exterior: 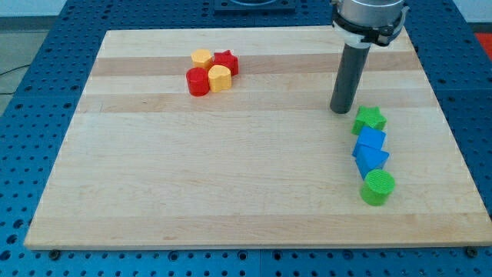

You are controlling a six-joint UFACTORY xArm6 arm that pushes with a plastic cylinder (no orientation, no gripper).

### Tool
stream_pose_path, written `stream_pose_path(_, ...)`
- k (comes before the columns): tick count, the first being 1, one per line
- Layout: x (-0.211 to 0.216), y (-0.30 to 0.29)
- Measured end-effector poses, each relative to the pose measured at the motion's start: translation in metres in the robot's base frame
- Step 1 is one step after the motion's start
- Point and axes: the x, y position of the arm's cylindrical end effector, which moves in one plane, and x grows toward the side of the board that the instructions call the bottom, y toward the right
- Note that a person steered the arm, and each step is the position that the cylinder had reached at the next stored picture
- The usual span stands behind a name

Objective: Touch the bottom of green circle

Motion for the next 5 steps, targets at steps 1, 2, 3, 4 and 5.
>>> stream_pose_path(1,0.000,-0.008)
stream_pose_path(2,-0.002,-0.082)
stream_pose_path(3,-0.025,-0.121)
stream_pose_path(4,-0.049,-0.167)
stream_pose_path(5,-0.072,-0.171)
